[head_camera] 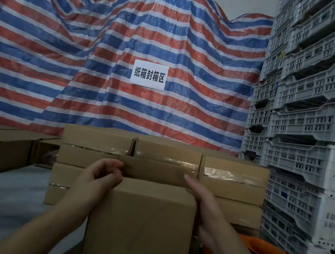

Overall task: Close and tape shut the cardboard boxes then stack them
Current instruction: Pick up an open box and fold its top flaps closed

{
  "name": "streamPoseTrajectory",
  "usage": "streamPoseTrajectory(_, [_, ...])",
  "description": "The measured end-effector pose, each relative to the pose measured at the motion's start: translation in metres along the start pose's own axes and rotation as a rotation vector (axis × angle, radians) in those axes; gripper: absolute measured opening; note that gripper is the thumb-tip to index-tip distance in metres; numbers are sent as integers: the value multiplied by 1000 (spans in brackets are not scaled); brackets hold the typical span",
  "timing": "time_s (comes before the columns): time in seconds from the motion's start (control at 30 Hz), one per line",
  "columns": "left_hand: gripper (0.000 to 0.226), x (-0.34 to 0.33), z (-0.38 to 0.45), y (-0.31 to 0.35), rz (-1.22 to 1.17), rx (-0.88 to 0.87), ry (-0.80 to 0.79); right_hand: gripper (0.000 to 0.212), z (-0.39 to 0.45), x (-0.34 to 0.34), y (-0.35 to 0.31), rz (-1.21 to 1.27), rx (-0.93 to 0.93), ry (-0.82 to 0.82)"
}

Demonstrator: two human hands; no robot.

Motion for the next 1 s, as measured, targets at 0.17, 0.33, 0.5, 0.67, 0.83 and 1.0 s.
streamPoseTrajectory(0.17, [30,0,-7,-3,98,-88,95,55,0,3,-4,-76,-17,-53])
streamPoseTrajectory(0.33, [46,6,15,-2,45,-5,-57,23,0,3,-6,23,8,-113])
streamPoseTrajectory(0.5, [46,6,6,-5,133,-90,-24,42,-2,2,-4,4,50,-109])
streamPoseTrajectory(0.67, [52,13,4,-10,260,-278,52,59,-4,-3,-3,-28,60,-52])
streamPoseTrajectory(0.83, [39,14,3,-13,372,-362,20,26,0,-6,-4,-76,-8,43])
streamPoseTrajectory(1.0, [47,12,2,0,399,-297,-66,17,0,-3,-7,-93,-78,56])
Point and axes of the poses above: each hand's wrist, its own z-axis towards the middle knuckle, its own x-axis out of the back of the hand, y = z × x, the point moved 2 cm from there along z, towards the middle knuckle, and after that the axes turned 11 degrees about -x, right-handed, at the moved point
